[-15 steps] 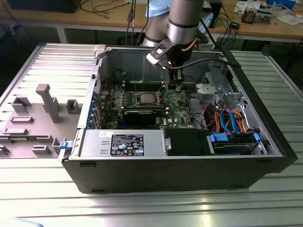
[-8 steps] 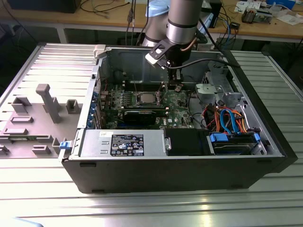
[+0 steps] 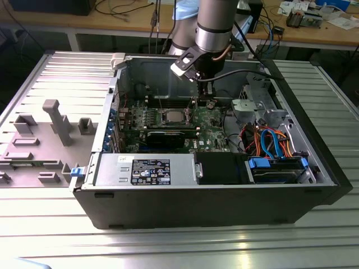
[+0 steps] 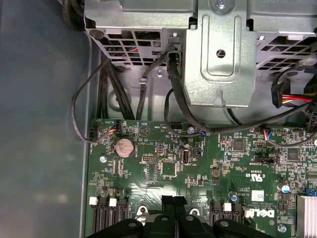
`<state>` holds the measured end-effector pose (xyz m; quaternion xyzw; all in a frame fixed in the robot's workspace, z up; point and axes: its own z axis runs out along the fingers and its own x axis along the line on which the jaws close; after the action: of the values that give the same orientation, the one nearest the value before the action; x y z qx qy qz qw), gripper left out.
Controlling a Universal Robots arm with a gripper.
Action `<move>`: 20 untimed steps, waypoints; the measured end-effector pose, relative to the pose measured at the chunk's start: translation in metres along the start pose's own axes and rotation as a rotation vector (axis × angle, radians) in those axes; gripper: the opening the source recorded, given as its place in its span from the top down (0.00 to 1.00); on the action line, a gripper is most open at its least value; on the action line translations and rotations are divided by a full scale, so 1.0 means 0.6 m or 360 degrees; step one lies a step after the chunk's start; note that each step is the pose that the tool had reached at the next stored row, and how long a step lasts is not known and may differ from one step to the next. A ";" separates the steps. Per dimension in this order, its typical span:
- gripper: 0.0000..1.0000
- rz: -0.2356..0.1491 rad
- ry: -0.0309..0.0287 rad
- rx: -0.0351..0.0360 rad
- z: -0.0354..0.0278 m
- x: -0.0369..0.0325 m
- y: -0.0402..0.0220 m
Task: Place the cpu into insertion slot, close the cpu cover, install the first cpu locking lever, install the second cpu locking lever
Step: 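Close the cpu cover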
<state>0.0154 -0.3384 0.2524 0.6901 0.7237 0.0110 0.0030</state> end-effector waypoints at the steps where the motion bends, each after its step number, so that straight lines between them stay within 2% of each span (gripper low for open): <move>1: 0.89 0.0000 0.00000 0.0000 0.000 0.000 -0.001; 15: 0.89 0.0000 0.00001 0.0000 0.000 0.001 -0.012; 20: 0.89 0.0000 0.00000 0.0000 0.000 0.001 -0.012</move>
<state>0.0084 -0.3384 0.2524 0.6900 0.7237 0.0110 0.0031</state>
